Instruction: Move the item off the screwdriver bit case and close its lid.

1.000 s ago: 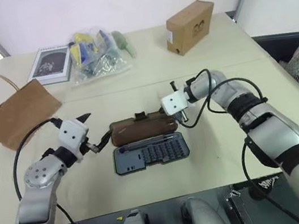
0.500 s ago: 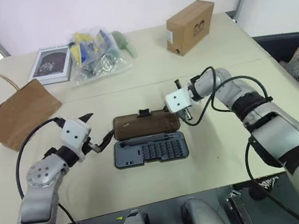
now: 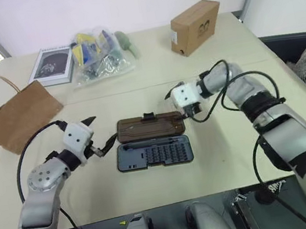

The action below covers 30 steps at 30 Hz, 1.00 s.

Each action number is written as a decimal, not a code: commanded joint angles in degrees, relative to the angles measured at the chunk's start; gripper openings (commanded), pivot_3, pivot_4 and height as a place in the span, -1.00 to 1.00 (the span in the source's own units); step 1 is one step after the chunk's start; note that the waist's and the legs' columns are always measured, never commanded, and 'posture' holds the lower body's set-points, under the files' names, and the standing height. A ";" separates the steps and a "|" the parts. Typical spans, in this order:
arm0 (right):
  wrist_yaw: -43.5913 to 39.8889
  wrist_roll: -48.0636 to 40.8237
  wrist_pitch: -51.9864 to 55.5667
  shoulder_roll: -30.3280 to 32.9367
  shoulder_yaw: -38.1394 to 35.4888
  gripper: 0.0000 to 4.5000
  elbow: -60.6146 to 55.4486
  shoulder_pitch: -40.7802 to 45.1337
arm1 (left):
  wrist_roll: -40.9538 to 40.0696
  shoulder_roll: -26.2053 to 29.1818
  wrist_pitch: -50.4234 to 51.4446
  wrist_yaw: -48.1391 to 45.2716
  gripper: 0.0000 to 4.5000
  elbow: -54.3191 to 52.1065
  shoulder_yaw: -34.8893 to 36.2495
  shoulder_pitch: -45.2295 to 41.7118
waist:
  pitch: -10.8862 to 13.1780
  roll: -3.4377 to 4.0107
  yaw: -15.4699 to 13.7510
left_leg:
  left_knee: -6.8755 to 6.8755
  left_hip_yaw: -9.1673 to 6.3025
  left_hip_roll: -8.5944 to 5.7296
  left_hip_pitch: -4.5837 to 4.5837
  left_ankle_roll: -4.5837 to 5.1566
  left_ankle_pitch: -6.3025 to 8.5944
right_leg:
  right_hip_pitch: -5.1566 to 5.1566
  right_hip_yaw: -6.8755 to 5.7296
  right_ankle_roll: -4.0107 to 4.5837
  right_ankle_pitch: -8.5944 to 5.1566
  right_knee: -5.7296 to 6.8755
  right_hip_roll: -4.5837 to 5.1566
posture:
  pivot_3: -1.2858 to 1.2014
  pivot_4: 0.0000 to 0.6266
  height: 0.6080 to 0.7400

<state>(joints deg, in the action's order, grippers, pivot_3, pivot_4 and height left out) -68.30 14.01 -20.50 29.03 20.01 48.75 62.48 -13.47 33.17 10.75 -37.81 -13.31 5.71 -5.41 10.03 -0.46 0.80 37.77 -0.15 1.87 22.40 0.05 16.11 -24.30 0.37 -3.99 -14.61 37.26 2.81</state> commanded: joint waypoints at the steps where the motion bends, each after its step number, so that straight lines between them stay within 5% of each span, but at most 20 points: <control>1: -0.21 -8.24 11.83 2.16 -7.90 0.87 -12.84 -0.54 | -6.70 1.39 5.71 -3.93 1.00 -4.57 0.86 -1.35 | 0.01 0.01 -0.01 | -0.01 -0.02 0.01 0.01 0.00 0.00 | -0.01 0.00 0.00 0.00 0.00 0.00 | 0.03 -0.52 1.00; 10: 7.38 -17.18 43.01 4.63 -16.60 0.87 -48.71 -20.97 | -18.91 7.21 20.59 -9.85 1.00 -9.78 2.58 -4.16 | 0.04 0.06 -0.08 | -0.07 -0.07 -0.04 0.01 0.00 0.00 | 0.02 -0.01 0.01 0.00 -0.02 -0.03 | 0.03 -0.52 1.00; 16: 13.62 -19.96 51.98 3.46 -17.90 0.87 -57.43 -25.24 | -16.59 7.50 19.16 -9.81 1.00 -8.73 0.93 -3.69 | 0.09 0.14 0.18 | -0.05 -0.02 -0.03 -0.03 0.01 0.00 | -0.04 0.06 0.01 -0.01 0.00 -0.29 | 0.03 -0.52 1.00; 25: 16.59 -21.80 53.64 4.14 -16.85 0.90 -59.21 -25.90 | -14.64 5.96 16.03 -10.50 -0.98 -8.38 -1.35 -4.25 | 0.10 0.13 -0.05 | -0.03 0.01 -0.06 0.02 0.01 0.00 | -0.04 0.07 0.01 -0.01 -0.03 -0.26 | 0.03 -0.52 1.00; 30: 17.04 -22.05 53.07 4.56 -16.13 0.90 -58.53 -25.58 | -13.70 8.32 17.58 -13.99 -0.99 -9.22 -5.09 -2.12 | 0.10 0.13 0.15 | -0.04 0.02 -0.05 0.01 0.01 0.00 | -0.04 0.08 0.01 -0.01 -0.02 -0.30 | 0.03 -0.52 1.00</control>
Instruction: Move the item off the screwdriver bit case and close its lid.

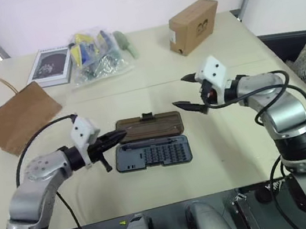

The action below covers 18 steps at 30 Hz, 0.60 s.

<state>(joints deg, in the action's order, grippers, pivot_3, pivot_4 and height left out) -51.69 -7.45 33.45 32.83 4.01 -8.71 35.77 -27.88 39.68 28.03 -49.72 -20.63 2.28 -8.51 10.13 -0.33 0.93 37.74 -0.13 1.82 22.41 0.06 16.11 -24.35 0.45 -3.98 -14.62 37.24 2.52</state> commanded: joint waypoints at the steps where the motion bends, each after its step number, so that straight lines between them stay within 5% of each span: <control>1: 0.46 -0.46 -1.16 0.87 0.14 0.90 -0.90 1.19 | 0.96 2.30 0.54 -2.55 -0.99 -1.71 -2.32 1.23 | 0.00 0.00 0.03 | 0.00 -0.01 0.00 0.00 0.00 0.00 | 0.00 0.00 0.00 0.00 0.00 -0.01 | 0.03 -0.52 1.00; 18: 1.71 1.33 -4.79 1.25 3.10 0.90 2.61 2.08 | 10.21 3.20 -6.31 -7.19 -0.99 9.47 -10.28 1.88 | -0.01 0.00 -0.17 | 0.00 0.04 0.00 -0.01 0.01 0.00 | 0.00 0.00 0.00 -0.01 0.00 -0.01 | 0.03 -0.52 1.00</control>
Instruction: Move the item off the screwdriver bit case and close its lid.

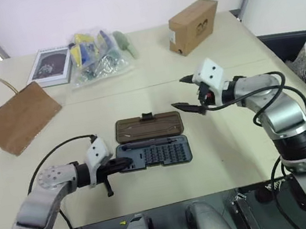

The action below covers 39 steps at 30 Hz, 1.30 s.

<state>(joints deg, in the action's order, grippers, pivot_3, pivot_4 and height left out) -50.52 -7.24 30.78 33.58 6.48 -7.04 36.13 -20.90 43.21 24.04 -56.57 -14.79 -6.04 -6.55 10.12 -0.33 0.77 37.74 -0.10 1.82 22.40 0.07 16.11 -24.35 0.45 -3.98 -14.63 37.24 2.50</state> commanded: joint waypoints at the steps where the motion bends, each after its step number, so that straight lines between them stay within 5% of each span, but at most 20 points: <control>1: 0.67 1.48 -2.60 0.44 0.99 0.90 1.71 1.93 | 3.68 -0.53 -3.15 -0.46 -0.99 4.57 -2.19 -0.19 | -0.01 0.00 0.00 | 0.01 0.04 0.00 -0.01 0.00 0.00 | 0.01 0.00 0.00 0.00 0.00 0.00 | 0.03 -0.52 1.00; 21: -6.31 5.45 -5.04 -4.22 9.92 0.90 26.92 12.12 | 6.22 -3.31 -18.18 -0.47 -0.99 17.76 -2.09 2.53 | -0.11 0.11 0.20 | 0.03 0.25 0.01 -0.14 0.01 0.00 | 0.06 0.06 -0.01 0.01 0.10 0.01 | 0.03 -0.52 1.00; 39: -6.10 9.36 -10.89 -9.83 10.67 0.90 41.19 17.15 | 5.25 -3.40 -14.10 2.67 -0.99 10.82 -1.15 4.51 | -0.15 0.18 0.27 | 0.02 0.26 0.02 -0.19 0.01 0.00 | 0.06 0.12 -0.01 0.01 0.18 0.03 | 0.03 -0.52 1.00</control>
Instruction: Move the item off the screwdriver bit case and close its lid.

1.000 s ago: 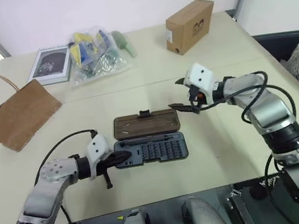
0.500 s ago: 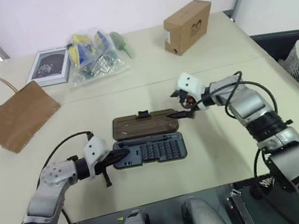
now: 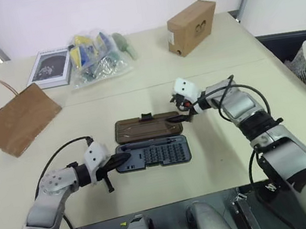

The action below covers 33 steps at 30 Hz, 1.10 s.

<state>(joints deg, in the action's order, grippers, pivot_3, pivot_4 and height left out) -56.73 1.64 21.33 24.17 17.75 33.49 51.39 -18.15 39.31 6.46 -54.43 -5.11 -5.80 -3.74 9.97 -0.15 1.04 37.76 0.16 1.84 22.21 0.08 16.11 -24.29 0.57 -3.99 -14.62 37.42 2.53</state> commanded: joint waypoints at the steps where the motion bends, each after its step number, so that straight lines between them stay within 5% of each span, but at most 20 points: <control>1: 0.11 0.74 -1.48 -0.63 -0.46 0.90 1.37 2.11 | 2.46 0.45 3.94 0.68 -0.99 0.84 -1.36 1.55 | 0.00 0.00 0.00 | 0.00 0.00 0.00 0.00 0.00 0.00 | 0.00 0.00 0.00 0.00 0.00 0.00 | 0.03 -0.52 1.00; 7: -0.24 2.36 -1.92 -0.96 0.17 0.90 3.42 1.96 | 2.45 0.35 6.53 1.89 -0.99 -1.16 -1.29 0.65 | 0.00 0.00 -0.09 | 0.00 0.00 0.00 0.00 0.00 0.00 | 0.00 0.00 0.00 0.00 0.00 0.02 | 0.03 -0.52 1.00; 16: -0.82 3.85 -1.78 -0.94 0.76 -0.98 3.53 0.99 | 2.45 -0.22 10.18 3.54 -1.00 -4.57 -1.66 -0.24 | -0.09 -0.10 0.02 | 0.01 -0.01 -0.01 0.00 0.00 0.00 | 0.01 0.00 0.00 0.00 0.00 0.01 | 0.03 -0.52 1.00; 22: -1.78 4.62 -2.00 -0.40 1.12 -0.98 1.81 -0.37 | 2.53 -0.50 11.61 4.27 -1.00 -6.24 -1.22 -0.20 | -0.12 -0.16 0.34 | -0.45 0.03 0.01 -0.85 0.00 0.00 | 0.55 0.22 0.03 -0.02 -0.05 -0.08 | 0.03 -0.52 1.00; 33: 0.16 9.25 -12.03 2.93 3.19 -0.98 -4.48 -4.10 | 1.58 -0.09 14.83 3.93 -1.00 -7.88 0.03 -1.91 | -0.11 -0.16 0.14 | -0.53 0.01 0.02 -0.87 0.00 0.00 | 0.58 0.21 0.06 -0.04 -0.13 -0.09 | 0.03 -0.52 1.00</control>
<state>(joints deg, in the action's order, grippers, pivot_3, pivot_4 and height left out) -57.97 9.43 10.42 26.29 20.51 30.05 47.75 -16.84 38.50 19.91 -50.23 -12.60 -5.86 -5.93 9.86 -0.31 1.18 37.23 0.17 1.85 21.35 0.08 16.12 -23.71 0.78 -3.93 -14.66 37.29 2.44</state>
